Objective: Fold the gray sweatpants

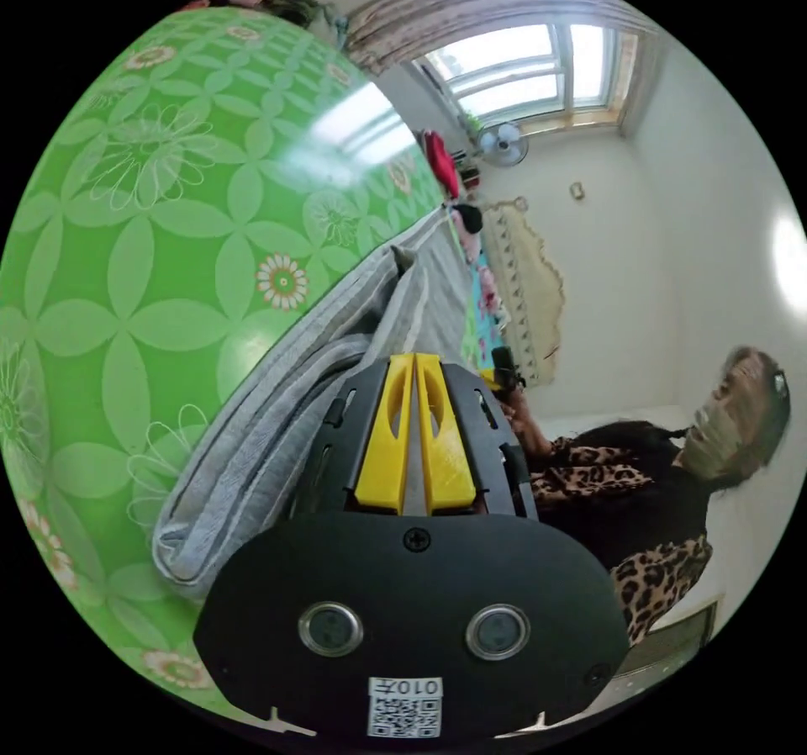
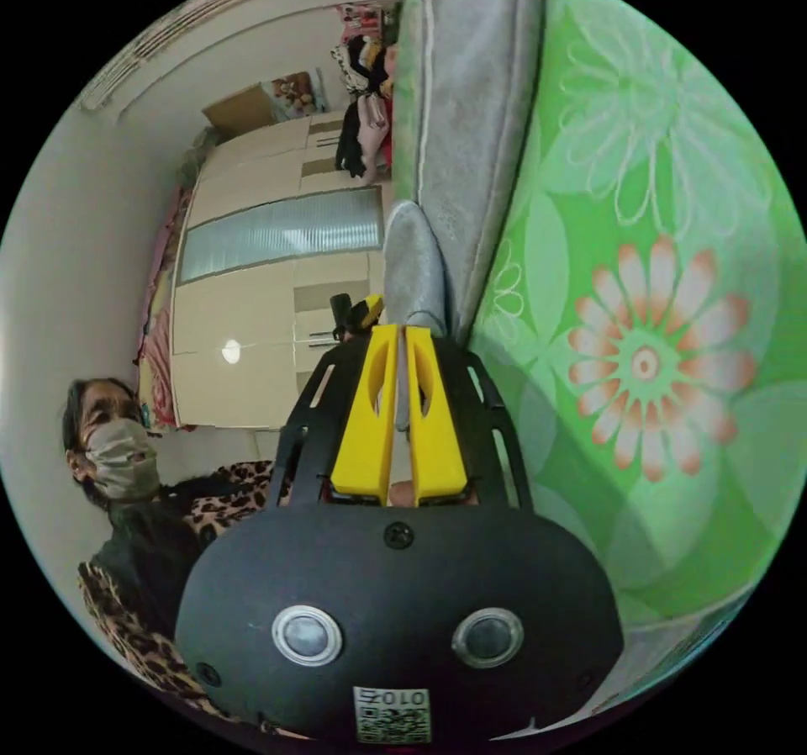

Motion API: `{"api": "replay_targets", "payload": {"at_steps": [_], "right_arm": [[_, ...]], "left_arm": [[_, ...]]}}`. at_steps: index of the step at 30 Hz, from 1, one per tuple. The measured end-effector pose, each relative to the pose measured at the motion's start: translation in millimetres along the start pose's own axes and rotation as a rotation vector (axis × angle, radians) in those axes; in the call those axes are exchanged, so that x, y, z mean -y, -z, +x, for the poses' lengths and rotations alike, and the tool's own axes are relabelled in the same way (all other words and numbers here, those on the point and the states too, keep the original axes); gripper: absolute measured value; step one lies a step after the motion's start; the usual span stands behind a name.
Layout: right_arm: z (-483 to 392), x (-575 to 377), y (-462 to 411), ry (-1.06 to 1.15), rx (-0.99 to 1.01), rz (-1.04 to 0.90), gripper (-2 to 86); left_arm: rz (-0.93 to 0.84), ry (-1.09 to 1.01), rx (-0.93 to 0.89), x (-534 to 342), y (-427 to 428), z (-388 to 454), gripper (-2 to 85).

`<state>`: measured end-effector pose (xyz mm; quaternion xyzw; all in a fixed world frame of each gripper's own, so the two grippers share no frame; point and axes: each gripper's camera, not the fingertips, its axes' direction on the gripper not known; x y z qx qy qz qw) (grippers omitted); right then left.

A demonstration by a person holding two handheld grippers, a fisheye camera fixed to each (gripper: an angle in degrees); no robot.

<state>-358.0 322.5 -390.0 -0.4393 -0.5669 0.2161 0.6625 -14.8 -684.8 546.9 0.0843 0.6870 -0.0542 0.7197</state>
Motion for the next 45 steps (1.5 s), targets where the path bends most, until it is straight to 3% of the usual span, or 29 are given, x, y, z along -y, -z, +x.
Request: {"api": "replay_targets", "payload": {"at_steps": [4, 6, 9, 11, 14, 21, 25, 30, 35, 43, 45], "right_arm": [[-36.0, 12.0, 72.5, 0.057, -0.287, 0.267, 8.0], [-45.8, 24.5, 84.5, 0.046, -0.376, 0.286, 9.4], [-63.9, 43.8, 83.2, 0.054, -0.428, 0.302, 9.1], [-83.7, 49.9, 68.4, 0.115, -0.359, 0.269, 7.5], [-130.1, 50.6, -5.1, 0.307, -0.265, -0.019, 5.7], [-215.8, -23.2, -234.2, 0.652, -0.539, -0.595, 10.9], [-226.1, -61.0, -315.6, 0.578, -0.472, -0.788, 11.3], [-218.1, -77.3, -349.1, 0.454, -0.452, -0.798, 12.4], [-260.9, -105.1, -364.7, 0.7, -0.578, -0.726, 12.6], [-284.0, -174.8, -422.7, 1.176, -1.008, -0.78, 10.4], [-282.1, -179.8, -425.8, 1.207, -1.047, -0.779, 8.9]], "left_arm": [[0.107, -0.049, -0.085, -13.1, 16.0, 24.0, -0.1], [0.125, -0.053, -0.08, -14.1, 17.6, 32.9, -0.1], [0.122, -0.039, -0.058, -15.1, 16.7, 43.4, -0.1], [0.136, 0.0, 0.007, -25.2, 24.3, 52.6, -0.1], [0.246, 0.043, 0.041, -62.9, 54.4, 67.2, 0.0], [0.494, 0.357, 0.206, -191.4, 120.2, 55.3, 0.6], [0.549, 0.454, 0.142, -228.1, 127.9, 40.1, 1.7], [0.496, 0.484, 0.101, -225.0, 120.1, 28.2, 3.5], [0.46, 0.48, 0.04, -220.4, 117.7, 18.3, 4.4], [0.462, 0.505, -0.019, -218.6, 116.6, 5.4, 4.0], [0.459, 0.511, -0.03, -221.5, 115.5, 3.1, 3.6]]}}
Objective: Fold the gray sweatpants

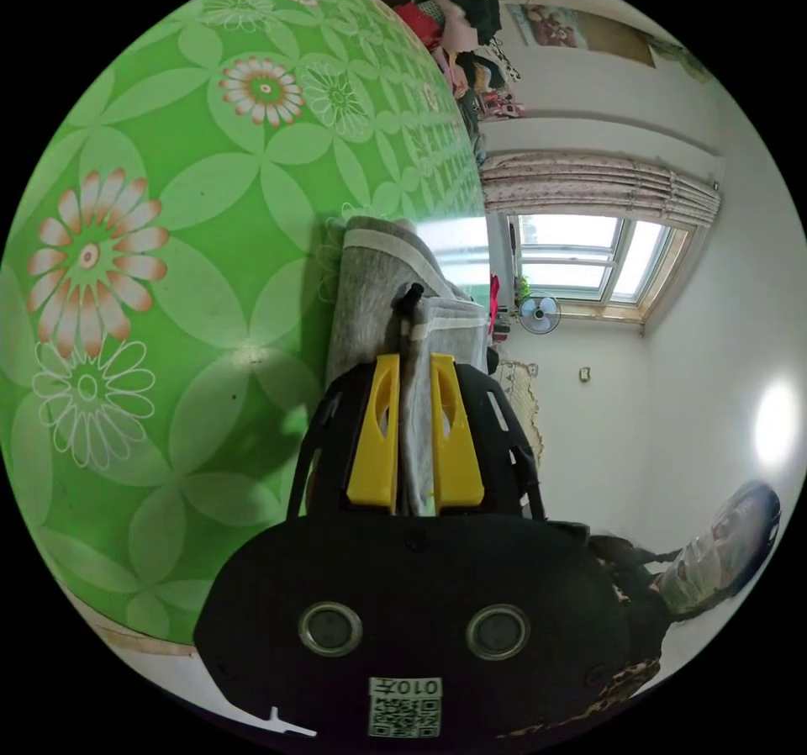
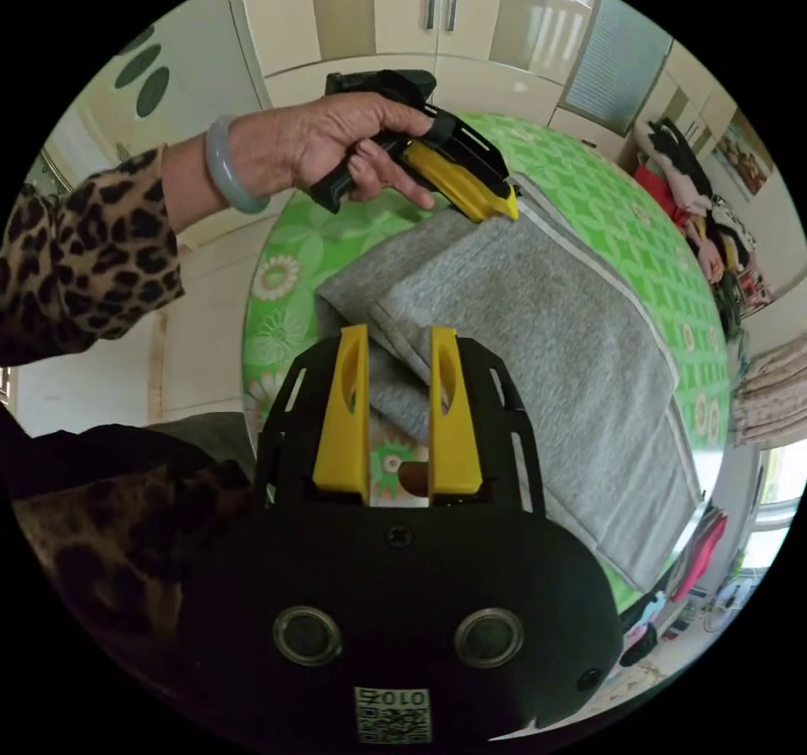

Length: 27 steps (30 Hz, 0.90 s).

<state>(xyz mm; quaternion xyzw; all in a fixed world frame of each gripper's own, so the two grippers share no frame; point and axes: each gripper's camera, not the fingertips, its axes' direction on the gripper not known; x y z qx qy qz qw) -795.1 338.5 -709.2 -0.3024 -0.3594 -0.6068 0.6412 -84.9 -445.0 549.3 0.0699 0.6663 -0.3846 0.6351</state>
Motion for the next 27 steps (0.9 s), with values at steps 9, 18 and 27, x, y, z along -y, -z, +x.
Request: {"api": "replay_targets", "payload": {"at_steps": [9, 18, 27], "right_arm": [[66.3, -31.2, 49.4, -0.2, 0.247, 0.135, 4.5], [244.5, -181.9, 136.9, -0.644, 0.389, 0.524, 4.2], [408.8, -448.7, 64.3, -1.452, 0.449, 0.596, 4.1]], "left_arm": [[0.063, -0.043, -0.092, -27.0, 17.3, 9.4, 0.8], [-0.014, -0.406, -0.294, -7.9, -22.0, 162.5, 0.3], [-0.218, -0.531, -0.328, -22.3, -163.4, 230.4, -0.1]]}}
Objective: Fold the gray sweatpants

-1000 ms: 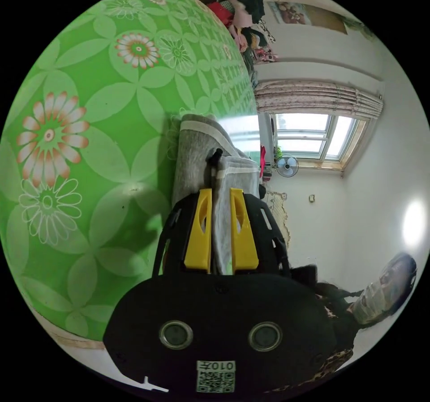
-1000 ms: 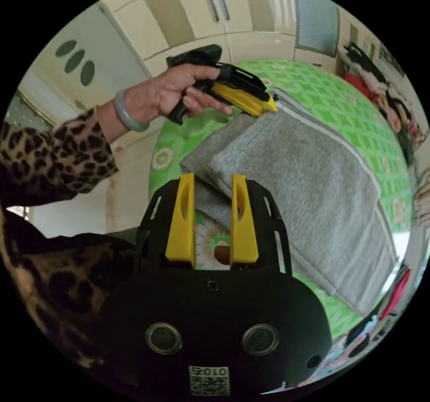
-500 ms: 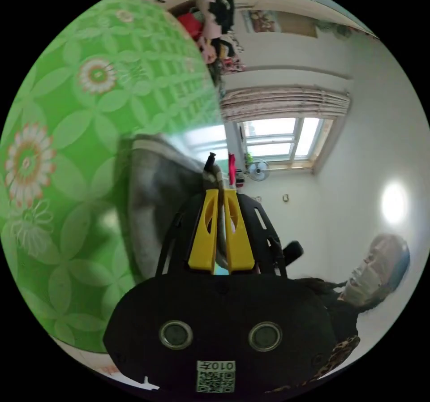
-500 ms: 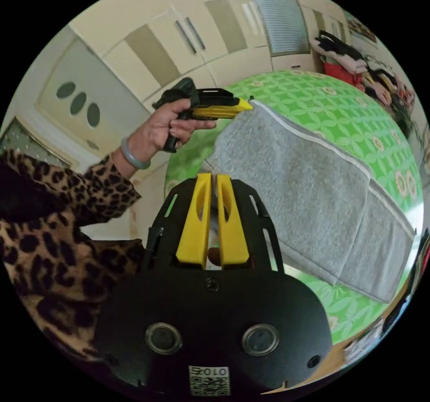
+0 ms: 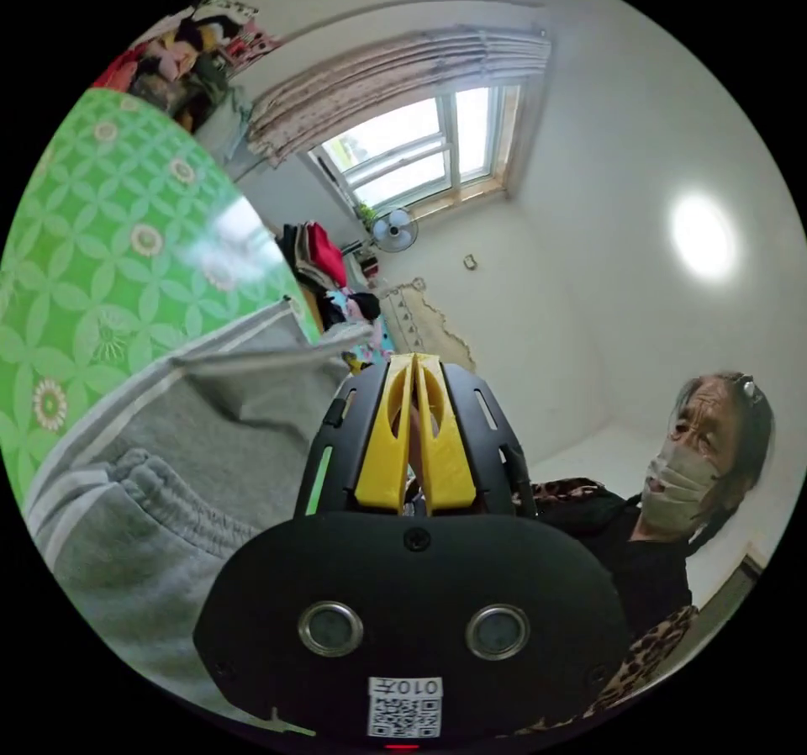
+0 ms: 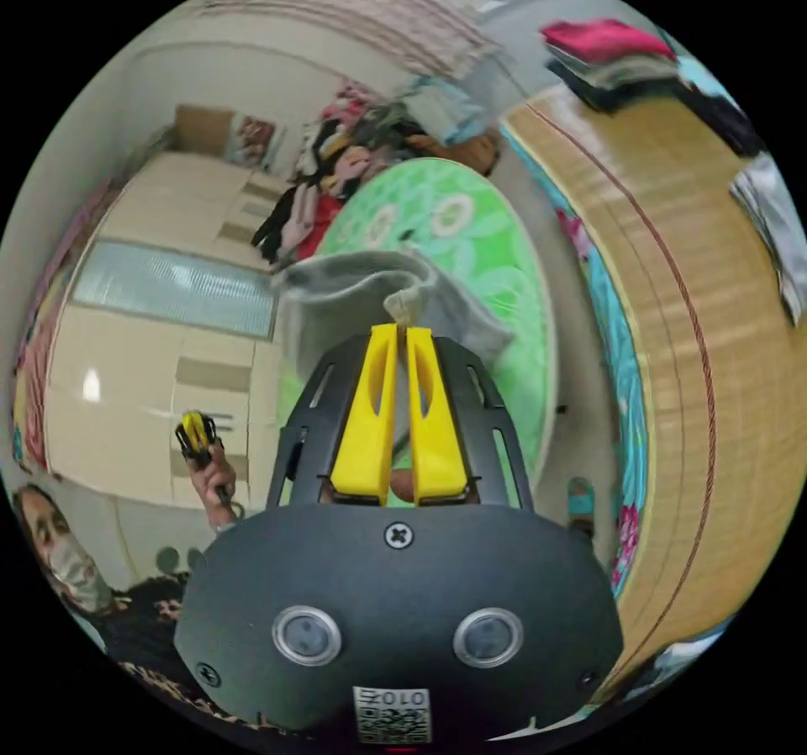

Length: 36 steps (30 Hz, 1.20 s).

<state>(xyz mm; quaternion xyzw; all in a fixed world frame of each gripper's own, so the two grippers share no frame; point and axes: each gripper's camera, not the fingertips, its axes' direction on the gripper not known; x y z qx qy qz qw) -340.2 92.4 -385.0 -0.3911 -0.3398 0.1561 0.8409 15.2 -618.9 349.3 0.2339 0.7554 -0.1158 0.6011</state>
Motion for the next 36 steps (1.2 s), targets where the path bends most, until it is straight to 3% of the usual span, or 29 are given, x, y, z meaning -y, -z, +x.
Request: {"api": "replay_targets", "payload": {"at_steps": [8, 14, 19, 24, 27, 31, 36], "right_arm": [[45.7, 39.8, 5.3, 0.007, 0.063, -0.037, 4.1], [-6.3, 67.6, 36.8, 0.256, 0.096, -0.001, 4.0], [54.7, 69.1, 7.1, 0.057, -0.149, -0.123, 5.7], [75.6, 67.6, 22.0, -0.015, -0.093, 0.004, 7.4], [67.1, 60.4, 21.4, 0.031, -0.072, -0.028, 7.5], [19.8, 32.2, -11.9, 0.224, 0.238, -0.162, 7.0], [-66.2, -9.2, -115.7, 0.404, 0.321, -0.488, 8.9]], "left_arm": [[0.035, 0.299, 0.049, -81.2, -23.4, -81.6, 0.0], [0.116, 0.324, 0.066, -129.8, -15.7, -75.9, 0.0], [0.119, 0.339, 0.115, -170.0, -19.4, -66.0, -0.1], [0.07, 0.366, 0.188, -204.4, -26.2, -58.0, -0.1], [0.111, 0.363, 0.252, -225.9, -17.5, -43.5, -0.1], [0.147, 0.349, 0.315, -251.4, -7.2, -21.1, -0.1], [0.096, 0.299, 0.41, -261.4, -29.0, 0.1, 0.0]]}}
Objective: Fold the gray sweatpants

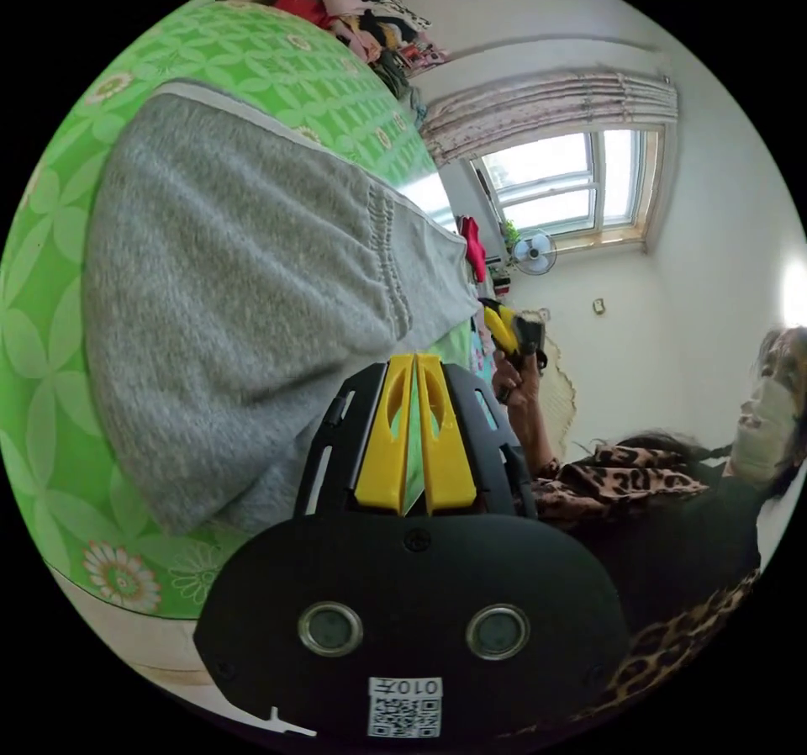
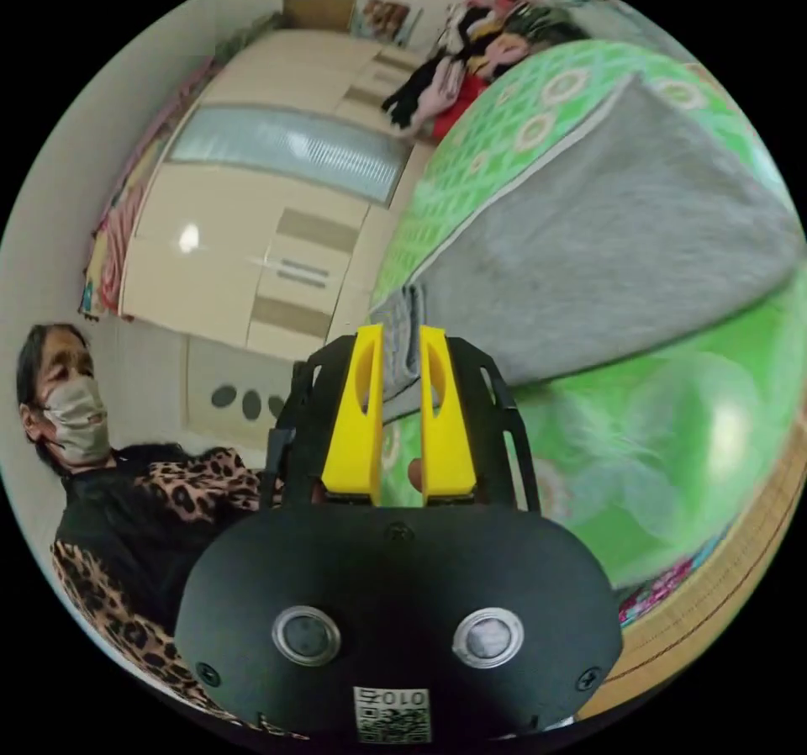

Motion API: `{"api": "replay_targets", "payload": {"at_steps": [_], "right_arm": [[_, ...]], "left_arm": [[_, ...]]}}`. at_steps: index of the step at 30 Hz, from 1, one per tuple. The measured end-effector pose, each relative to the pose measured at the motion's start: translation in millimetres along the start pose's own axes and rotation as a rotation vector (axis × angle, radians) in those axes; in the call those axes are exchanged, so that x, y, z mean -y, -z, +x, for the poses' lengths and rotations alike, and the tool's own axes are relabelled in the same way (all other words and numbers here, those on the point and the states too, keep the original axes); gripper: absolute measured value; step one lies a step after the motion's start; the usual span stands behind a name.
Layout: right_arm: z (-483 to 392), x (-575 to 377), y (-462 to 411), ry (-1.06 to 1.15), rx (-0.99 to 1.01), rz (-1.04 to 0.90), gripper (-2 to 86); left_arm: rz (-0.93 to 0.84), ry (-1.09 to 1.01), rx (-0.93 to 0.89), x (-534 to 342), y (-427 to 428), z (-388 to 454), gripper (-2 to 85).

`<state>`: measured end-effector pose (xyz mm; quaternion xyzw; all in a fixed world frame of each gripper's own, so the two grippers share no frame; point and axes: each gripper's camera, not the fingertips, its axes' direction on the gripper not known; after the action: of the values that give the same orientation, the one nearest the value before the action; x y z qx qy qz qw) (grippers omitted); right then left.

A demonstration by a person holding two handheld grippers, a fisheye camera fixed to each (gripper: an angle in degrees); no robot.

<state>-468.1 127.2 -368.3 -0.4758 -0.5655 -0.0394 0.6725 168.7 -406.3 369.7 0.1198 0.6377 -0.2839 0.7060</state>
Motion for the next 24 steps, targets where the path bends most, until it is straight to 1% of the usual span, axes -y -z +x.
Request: {"api": "replay_targets", "payload": {"at_steps": [3, 5, 7, 11, 14, 15, 17, 19, 24], "right_arm": [[-15.0, 24.3, -66.1, 0.02, -0.013, -0.146, 10.6], [-17.9, 34.7, -94.8, 0.0, -0.075, -0.206, 11.4], [-20.4, 42.4, -124.7, -0.028, -0.083, -0.264, 11.8], [-32.2, 49.5, -156.1, -0.036, -0.165, -0.293, 10.9], [-45.3, 57.9, -172.7, -0.032, -0.207, -0.305, 8.7], [-50.7, 61.4, -177.5, -0.028, -0.222, -0.305, 6.3], [-64.3, 66.4, -178.9, -0.02, -0.162, -0.255, 4.6], [-91.5, 78.0, -183.0, 0.021, -0.06, -0.199, 4.1], [-167.7, 112.9, -227.1, 0.151, 0.024, -0.218, 3.8]], "left_arm": [[-0.019, -0.03, -0.031, -12.7, -10.7, 12.1, -0.1], [-0.021, -0.058, 0.003, -27.5, -12.6, 21.2, 0.0], [-0.004, -0.063, 0.065, -39.9, -10.5, 25.9, 0.0], [0.001, -0.114, 0.177, -63.0, -5.7, 37.3, 0.0], [-0.008, -0.162, 0.18, -72.0, -2.2, 44.9, -0.1], [-0.007, -0.169, 0.172, -73.2, -1.4, 46.0, -0.1], [-0.015, -0.181, 0.158, -75.8, 2.8, 48.6, 0.0], [-0.001, -0.194, 0.15, -78.5, 11.1, 50.7, 0.0], [0.048, -0.217, 0.139, -90.4, 42.7, 53.7, -0.1]]}}
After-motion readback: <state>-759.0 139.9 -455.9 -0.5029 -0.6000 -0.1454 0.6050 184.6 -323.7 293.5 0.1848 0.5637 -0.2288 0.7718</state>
